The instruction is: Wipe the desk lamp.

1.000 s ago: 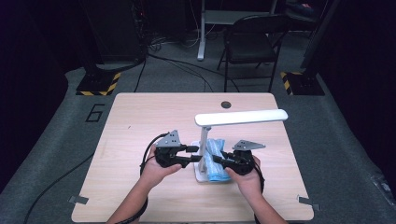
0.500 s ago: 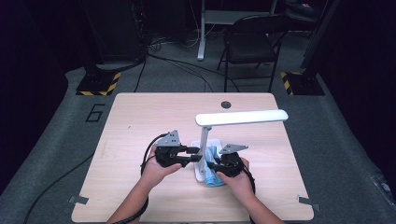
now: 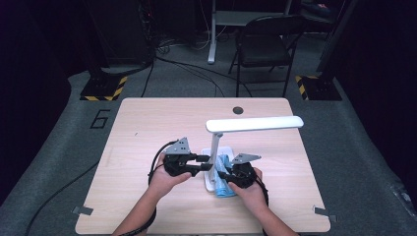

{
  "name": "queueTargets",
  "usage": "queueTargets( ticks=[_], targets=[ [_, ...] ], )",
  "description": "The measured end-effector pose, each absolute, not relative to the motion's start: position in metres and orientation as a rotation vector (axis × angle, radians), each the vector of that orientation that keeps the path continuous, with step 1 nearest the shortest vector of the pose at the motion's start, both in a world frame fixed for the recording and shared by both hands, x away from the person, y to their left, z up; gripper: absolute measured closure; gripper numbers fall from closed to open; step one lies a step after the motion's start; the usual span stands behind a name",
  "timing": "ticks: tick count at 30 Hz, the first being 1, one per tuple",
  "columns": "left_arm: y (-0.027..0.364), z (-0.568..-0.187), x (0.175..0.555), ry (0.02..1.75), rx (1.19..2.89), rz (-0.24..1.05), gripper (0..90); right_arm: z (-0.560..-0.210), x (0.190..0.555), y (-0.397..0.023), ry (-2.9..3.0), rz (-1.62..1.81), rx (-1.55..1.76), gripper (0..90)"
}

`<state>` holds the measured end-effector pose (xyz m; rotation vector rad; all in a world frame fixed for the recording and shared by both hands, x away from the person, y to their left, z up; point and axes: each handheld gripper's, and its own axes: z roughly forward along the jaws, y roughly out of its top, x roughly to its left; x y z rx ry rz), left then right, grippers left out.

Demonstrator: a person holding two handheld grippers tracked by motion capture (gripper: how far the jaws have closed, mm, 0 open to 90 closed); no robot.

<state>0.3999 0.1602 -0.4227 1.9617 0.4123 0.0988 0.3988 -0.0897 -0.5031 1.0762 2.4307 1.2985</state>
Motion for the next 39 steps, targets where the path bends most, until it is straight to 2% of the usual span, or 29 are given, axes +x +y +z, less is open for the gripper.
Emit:
queueTargets(
  ticks=[17, 31, 39],
  targets=[
    [0.161, -0.423, 0.4, 0.417, 1.966, 0.095, 64.6, -0.466, 0.383, -0.096, 2.411, 1.562, 1.029, 71.6],
    [0.161, -0.424, 0.4, 0.42, 1.965, 0.09, 65.0, -0.413, 0.371, -0.105, 2.324, 1.659, 0.889, 71.6],
    [0.161, -0.424, 0.4, 0.422, 1.963, 0.087, 65.1, -0.422, 0.378, -0.103, 2.367, 1.634, 0.879, 71.7]
  ],
)
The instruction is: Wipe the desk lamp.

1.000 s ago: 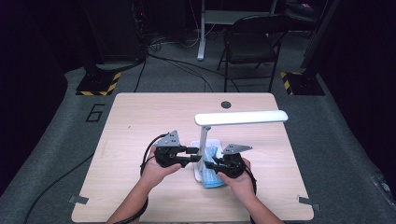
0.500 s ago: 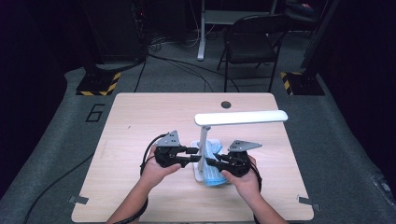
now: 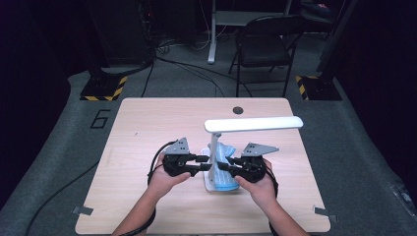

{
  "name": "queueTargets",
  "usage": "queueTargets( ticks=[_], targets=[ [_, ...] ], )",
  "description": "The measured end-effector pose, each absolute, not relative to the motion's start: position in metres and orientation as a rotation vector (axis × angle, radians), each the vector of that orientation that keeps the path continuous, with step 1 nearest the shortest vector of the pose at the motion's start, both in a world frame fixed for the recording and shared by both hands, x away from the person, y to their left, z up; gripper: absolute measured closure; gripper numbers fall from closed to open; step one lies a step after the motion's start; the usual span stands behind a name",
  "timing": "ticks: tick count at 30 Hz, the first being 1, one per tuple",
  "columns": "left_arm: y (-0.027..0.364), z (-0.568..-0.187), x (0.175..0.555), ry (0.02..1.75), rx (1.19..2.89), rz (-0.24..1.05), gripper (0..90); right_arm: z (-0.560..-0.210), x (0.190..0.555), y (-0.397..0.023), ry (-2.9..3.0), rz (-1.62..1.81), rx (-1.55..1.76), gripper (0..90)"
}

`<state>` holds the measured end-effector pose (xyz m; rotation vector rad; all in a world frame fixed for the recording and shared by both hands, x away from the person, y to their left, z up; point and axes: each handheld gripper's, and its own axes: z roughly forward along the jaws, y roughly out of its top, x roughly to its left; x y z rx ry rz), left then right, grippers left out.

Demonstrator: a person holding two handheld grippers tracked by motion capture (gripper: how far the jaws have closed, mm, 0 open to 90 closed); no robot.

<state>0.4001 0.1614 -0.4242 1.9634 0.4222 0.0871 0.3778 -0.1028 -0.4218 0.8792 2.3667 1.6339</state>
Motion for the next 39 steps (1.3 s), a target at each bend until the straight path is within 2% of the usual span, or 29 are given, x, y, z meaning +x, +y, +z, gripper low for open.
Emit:
queueTargets(
  ticks=[11, 15, 19, 39],
  targets=[
    [0.161, -0.424, 0.4, 0.422, 1.964, 0.092, 65.0, -0.468, 0.386, -0.091, 2.497, 1.424, 0.912, 71.7],
    [0.161, -0.424, 0.4, 0.424, 1.964, 0.087, 65.1, -0.471, 0.386, -0.091, 2.493, 1.435, 0.914, 71.7],
    [0.161, -0.424, 0.401, 0.421, 1.965, 0.087, 65.4, -0.462, 0.382, -0.092, 2.468, 1.448, 0.888, 71.7],
    [0.162, -0.424, 0.401, 0.421, 1.973, 0.089, 65.7, -0.371, 0.369, -0.106, 2.262, 1.665, 0.713, 71.7]
  ],
)
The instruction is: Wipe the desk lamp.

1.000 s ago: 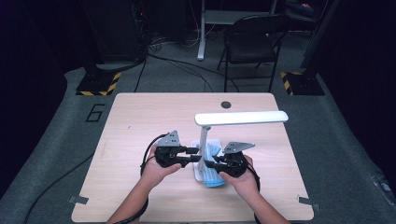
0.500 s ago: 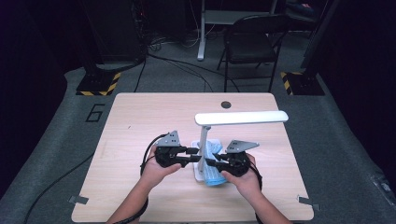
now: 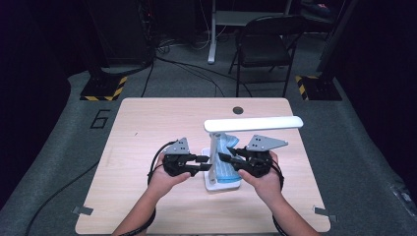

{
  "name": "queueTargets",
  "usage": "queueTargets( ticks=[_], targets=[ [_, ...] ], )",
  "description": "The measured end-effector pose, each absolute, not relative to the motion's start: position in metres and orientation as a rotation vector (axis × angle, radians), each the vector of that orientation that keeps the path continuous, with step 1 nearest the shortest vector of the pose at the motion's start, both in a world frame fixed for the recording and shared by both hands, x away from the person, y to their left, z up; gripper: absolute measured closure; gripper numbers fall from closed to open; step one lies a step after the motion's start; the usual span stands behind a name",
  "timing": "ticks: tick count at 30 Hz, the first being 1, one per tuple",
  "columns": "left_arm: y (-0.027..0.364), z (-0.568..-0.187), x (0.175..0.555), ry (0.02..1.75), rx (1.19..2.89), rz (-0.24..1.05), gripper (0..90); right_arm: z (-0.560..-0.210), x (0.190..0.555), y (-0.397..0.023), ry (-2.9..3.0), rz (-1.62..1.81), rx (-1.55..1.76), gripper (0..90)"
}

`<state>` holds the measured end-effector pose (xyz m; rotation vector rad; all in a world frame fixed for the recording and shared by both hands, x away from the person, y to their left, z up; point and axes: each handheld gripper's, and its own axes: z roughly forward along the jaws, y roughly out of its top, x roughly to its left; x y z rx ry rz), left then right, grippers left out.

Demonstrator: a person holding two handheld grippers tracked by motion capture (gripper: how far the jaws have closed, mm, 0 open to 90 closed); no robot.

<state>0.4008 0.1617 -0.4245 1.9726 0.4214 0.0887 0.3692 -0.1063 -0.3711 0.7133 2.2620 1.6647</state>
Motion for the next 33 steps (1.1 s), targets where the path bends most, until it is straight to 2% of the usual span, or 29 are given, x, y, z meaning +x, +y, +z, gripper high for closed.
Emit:
queueTargets(
  ticks=[8, 12, 18, 28, 33],
  targets=[
    [0.161, -0.425, 0.401, 0.425, 1.975, 0.09, 65.4, -0.352, 0.369, -0.112, 2.216, 1.687, 0.676, 71.4],
    [0.156, -0.43, 0.403, 0.44, 1.994, 0.107, 54.6, -0.354, 0.371, -0.114, 2.211, 1.704, 0.693, 71.2],
    [0.149, -0.435, 0.411, 0.433, 2.003, 0.105, 49.7, -0.356, 0.371, -0.114, 2.215, 1.705, 0.696, 71.2],
    [0.147, -0.443, 0.415, 0.411, 1.97, 0.093, 49.4, -0.373, 0.375, -0.109, 2.275, 1.66, 0.732, 71.1],
    [0.145, -0.441, 0.414, 0.407, 1.994, 0.116, 50.0, -0.37, 0.374, -0.108, 2.279, 1.643, 0.732, 71.3]
  ],
)
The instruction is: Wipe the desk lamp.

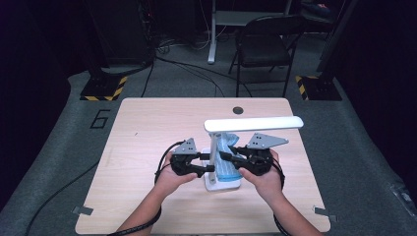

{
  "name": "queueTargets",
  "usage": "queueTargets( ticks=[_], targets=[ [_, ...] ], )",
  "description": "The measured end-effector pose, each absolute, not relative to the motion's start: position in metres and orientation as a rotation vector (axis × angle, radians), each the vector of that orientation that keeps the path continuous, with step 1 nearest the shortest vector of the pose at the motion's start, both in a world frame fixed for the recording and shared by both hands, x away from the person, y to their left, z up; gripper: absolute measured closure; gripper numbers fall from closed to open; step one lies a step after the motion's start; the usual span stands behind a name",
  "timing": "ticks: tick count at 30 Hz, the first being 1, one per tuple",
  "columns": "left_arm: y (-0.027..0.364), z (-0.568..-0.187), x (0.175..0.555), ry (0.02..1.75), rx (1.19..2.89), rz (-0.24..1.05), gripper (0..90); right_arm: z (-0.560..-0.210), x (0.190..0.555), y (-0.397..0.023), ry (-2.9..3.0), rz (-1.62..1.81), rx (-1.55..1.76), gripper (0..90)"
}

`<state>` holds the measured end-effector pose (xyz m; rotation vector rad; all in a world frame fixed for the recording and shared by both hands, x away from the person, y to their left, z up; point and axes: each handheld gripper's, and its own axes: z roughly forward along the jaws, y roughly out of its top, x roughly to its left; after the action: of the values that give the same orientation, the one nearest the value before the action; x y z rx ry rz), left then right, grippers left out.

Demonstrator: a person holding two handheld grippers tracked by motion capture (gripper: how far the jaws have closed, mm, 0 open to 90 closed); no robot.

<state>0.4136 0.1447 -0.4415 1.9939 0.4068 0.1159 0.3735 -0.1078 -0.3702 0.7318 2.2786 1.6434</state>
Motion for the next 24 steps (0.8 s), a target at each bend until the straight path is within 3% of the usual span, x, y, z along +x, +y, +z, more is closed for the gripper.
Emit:
queueTargets(
  ticks=[11, 24],
  targets=[
    [0.144, -0.441, 0.413, 0.415, 2.005, 0.139, 50.5, -0.332, 0.371, -0.115, 2.189, 1.781, 0.689, 71.5],
    [0.144, -0.435, 0.412, 0.412, 2.021, 0.152, 49.5, -0.334, 0.37, -0.116, 2.174, 1.769, 0.692, 71.8]
  ],
)
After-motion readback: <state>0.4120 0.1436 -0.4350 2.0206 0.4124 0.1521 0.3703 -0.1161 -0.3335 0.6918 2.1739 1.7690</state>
